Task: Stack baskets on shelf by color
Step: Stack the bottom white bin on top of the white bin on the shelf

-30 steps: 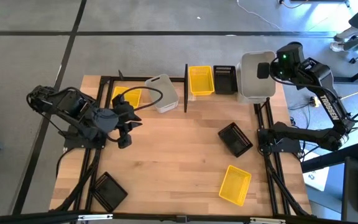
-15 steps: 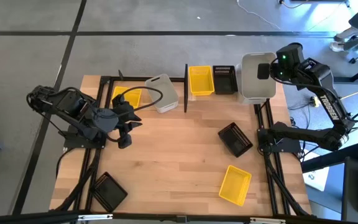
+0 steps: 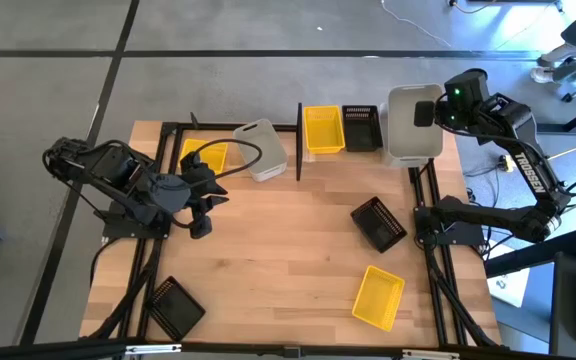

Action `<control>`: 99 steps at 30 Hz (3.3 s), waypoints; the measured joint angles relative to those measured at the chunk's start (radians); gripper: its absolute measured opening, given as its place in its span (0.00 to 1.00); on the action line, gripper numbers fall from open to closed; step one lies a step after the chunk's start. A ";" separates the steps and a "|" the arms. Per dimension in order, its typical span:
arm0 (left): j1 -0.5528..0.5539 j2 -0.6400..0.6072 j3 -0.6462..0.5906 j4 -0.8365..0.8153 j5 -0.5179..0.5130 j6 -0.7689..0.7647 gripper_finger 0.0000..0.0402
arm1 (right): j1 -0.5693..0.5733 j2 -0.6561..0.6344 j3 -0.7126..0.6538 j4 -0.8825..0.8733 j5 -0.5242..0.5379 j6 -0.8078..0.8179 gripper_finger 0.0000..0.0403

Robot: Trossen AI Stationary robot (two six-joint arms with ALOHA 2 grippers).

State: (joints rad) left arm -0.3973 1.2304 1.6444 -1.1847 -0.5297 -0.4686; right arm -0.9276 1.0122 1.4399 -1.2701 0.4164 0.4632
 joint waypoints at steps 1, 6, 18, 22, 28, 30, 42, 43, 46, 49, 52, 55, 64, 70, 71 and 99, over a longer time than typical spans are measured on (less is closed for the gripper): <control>0.000 0.000 0.000 0.000 0.000 0.000 0.16 | 0.000 0.000 0.000 0.000 0.000 -0.001 0.06; 0.000 0.000 0.000 0.000 0.000 0.000 0.16 | 0.000 0.000 0.000 0.000 0.000 -0.021 0.06; 0.000 0.000 0.000 0.000 0.000 0.000 0.16 | 0.000 0.000 0.000 0.001 0.000 -0.049 0.01; 0.000 0.000 0.000 -0.001 0.000 0.000 0.16 | 0.000 0.000 0.000 0.001 0.000 -0.050 0.04; 0.000 0.000 0.000 0.000 0.000 0.000 0.16 | 0.000 0.000 0.000 0.002 0.001 -0.051 0.08; 0.000 0.000 0.000 -0.001 0.000 0.000 0.16 | 0.000 0.000 0.000 0.010 0.011 -0.053 0.08; 0.000 0.000 0.000 0.000 0.000 0.000 0.16 | 0.000 0.000 0.001 0.043 -0.043 -0.118 0.09; 0.000 0.000 0.000 0.000 0.000 0.000 0.16 | 0.000 0.000 0.001 0.043 -0.044 -0.118 0.09; 0.000 0.000 0.000 0.000 0.000 0.000 0.16 | 0.000 0.000 0.001 0.043 -0.044 -0.118 0.09; 0.000 0.000 0.000 -0.001 0.000 0.000 0.16 | 0.000 0.000 0.001 0.042 -0.044 -0.118 0.09; 0.000 0.000 0.000 -0.001 0.000 0.000 0.16 | 0.000 0.000 0.001 0.042 -0.044 -0.129 0.09; 0.000 0.000 0.000 0.000 0.000 0.000 0.16 | 0.000 0.000 0.001 0.041 -0.044 -0.127 0.09; 0.000 0.000 0.000 0.000 0.000 0.000 0.16 | 0.000 0.000 0.001 0.039 -0.044 -0.128 0.05; 0.000 0.000 0.000 0.000 0.000 0.000 0.16 | 0.000 0.000 0.001 0.038 -0.044 -0.129 0.07; 0.000 0.000 0.000 0.000 0.000 0.000 0.16 | 0.000 0.000 0.001 0.038 -0.044 -0.131 0.07; 0.000 0.000 0.000 0.000 -0.002 0.000 0.16 | 0.000 -0.017 0.003 0.149 -0.107 -0.260 0.17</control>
State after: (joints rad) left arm -0.3971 1.2304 1.6444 -1.1851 -0.5318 -0.4686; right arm -0.9272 0.9950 1.4428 -1.1210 0.3091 0.2037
